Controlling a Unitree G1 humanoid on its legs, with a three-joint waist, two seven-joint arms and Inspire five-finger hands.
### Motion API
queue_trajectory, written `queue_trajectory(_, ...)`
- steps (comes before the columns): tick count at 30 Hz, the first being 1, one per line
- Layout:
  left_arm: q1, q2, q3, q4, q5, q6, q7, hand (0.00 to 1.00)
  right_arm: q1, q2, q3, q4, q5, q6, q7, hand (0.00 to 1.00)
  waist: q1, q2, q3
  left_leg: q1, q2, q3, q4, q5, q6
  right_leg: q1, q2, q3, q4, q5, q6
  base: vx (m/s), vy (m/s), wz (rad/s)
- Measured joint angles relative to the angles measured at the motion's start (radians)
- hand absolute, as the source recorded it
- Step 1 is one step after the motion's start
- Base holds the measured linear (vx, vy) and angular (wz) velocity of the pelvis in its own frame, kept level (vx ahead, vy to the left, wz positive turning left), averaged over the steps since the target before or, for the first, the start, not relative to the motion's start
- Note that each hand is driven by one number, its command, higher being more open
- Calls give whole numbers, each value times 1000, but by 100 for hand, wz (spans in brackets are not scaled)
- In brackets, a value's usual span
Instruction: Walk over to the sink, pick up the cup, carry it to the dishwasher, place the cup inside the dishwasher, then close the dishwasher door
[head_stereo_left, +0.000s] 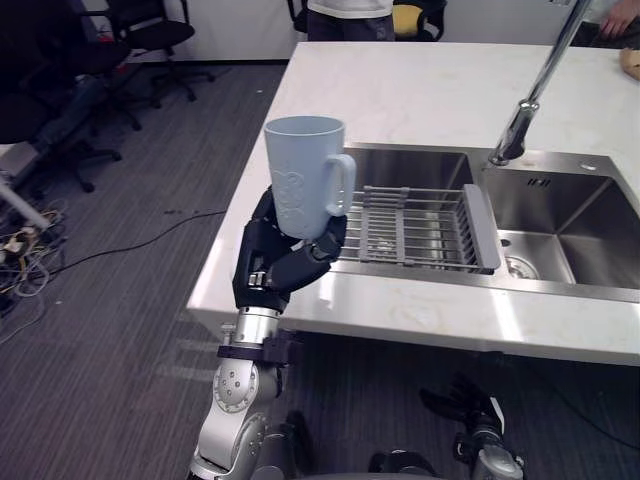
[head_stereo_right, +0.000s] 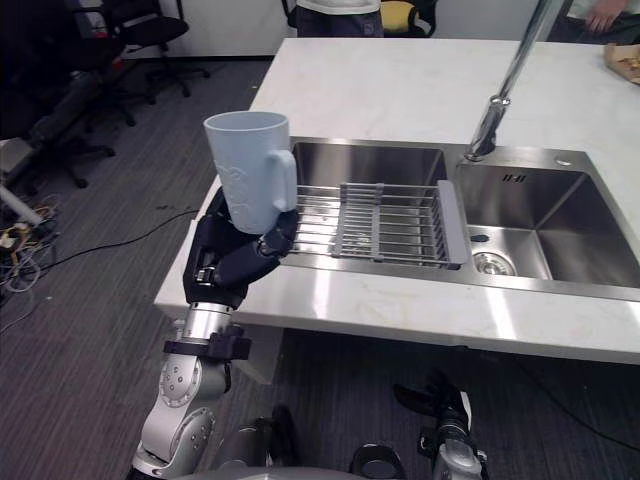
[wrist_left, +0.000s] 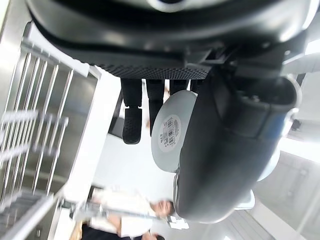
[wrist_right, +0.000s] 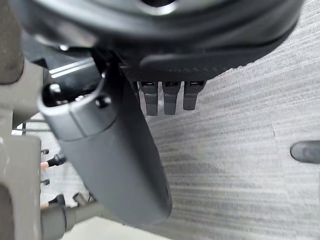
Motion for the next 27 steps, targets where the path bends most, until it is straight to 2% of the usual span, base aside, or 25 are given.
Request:
queue_trajectory(1,-10,-3,-20,3,0,0,-6,30,3,1,-1,-1,0,-1,-1,90,-3,17,-13,52,-4,-1,-116,-6,-11,-22,3,-11,-7,15,9,-51,150,37)
queue_trajectory(2,-30,1,-33,12,1,-2,-10,30,-2,8,-4,6,-1,1,-2,90,-7,28,-21,86,-30,-8,-239,29,26,-40,-2,-18,-15,32,19,-40,174,30)
queue_trajectory(3,-38,11,-35,29,2,-1,-8,30,2,24,3,-1,-1,7,2,90,-7,19,-25,103,-57,-4,-318,80,28,-38,-14,-23,-51,78,43,-41,155,21)
queue_trajectory(4,-38,14,-30,43,3,-1,-3,30,10,41,2,-5,-1,8,8,90,-10,19,-25,110,-69,-7,-342,94,41,-26,-17,-28,-83,102,51,-27,108,12)
queue_trajectory(7,-33,15,-21,62,3,1,8,30,29,53,3,-7,-3,8,9,90,-15,16,-25,127,-88,-12,-342,95,42,12,-33,-35,-114,125,66,-17,106,11)
queue_trajectory(12,-8,17,0,61,3,1,8,30,34,53,6,-7,-33,8,7,90,-5,-8,-44,119,-102,-44,-344,99,48,40,-39,-61,-158,153,72,-49,50,16)
queue_trajectory(14,15,16,2,60,3,1,7,30,49,53,11,-5,-47,8,2,90,0,-22,-52,107,-109,-95,-360,115,68,61,-41,-114,-177,157,74,-52,-17,78)
queue_trajectory(16,28,12,17,58,3,2,7,30,52,53,12,-2,-52,8,-8,90,0,-32,-53,75,-121,-159,-362,136,66,79,-53,-194,-184,160,76,-53,-8,111)
queue_trajectory(17,29,8,24,57,3,5,9,30,52,50,9,3,-54,8,-15,90,0,-35,-55,53,-122,-162,-368,138,56,83,-64,-245,-184,160,77,-96,36,149)
queue_trajectory(18,30,5,35,53,3,5,9,30,53,49,4,5,-64,8,-24,90,3,-39,-59,28,-88,-53,-371,134,66,88,-79,-323,-183,161,78,-96,66,222)
queue_trajectory(19,30,-2,48,53,3,5,11,30,55,33,2,7,-72,8,-31,90,-1,-45,-56,9,-21,183,-330,134,68,103,-101,-422,-175,160,79,-78,88,211)
queue_trajectory(21,30,-3,57,53,2,7,12,30,54,17,2,7,-80,10,-36,90,-5,-32,-63,4,73,454,-237,134,80,126,-115,-520,-155,158,82,26,166,190)
queue_trajectory(22,29,-3,59,50,2,8,11,30,48,-2,2,8,-82,10,-42,90,-6,-21,-70,-5,82,590,-194,123,96,145,-136,-591,-126,153,83,39,224,182)
queue_trajectory(23,31,0,59,47,1,8,11,30,42,-6,2,8,-89,11,-44,90,-8,-22,-69,-8,78,604,-194,117,107,156,-146,-621,-115,147,83,6,242,174)
queue_trajectory(24,45,5,73,45,-3,6,13,30,24,-5,3,8,-92,16,-46,90,3,-39,-74,-21,41,552,-207,116,118,179,-168,-658,-109,129,83,-4,219,148)
queue_trajectory(25,62,7,90,47,-16,7,17,30,4,-3,4,8,-100,16,-45,90,4,-55,-83,-31,-2,503,-221,113,130,200,-197,-689,-94,106,103,-2,198,135)
queue_trajectory(26,71,7,93,47,-22,7,18,30,-8,-3,2,9,-110,16,-45,90,6,-57,-83,-33,-18,483,-226,107,138,207,-217,-706,-68,99,112,8,190,129)
queue_trajectory(27,88,6,93,48,-32,8,18,30,-40,-5,2,13,-119,17,-45,90,8,-56,-83,-36,-51,440,-226,92,149,222,-267,-735,8,87,109,29,241,124)
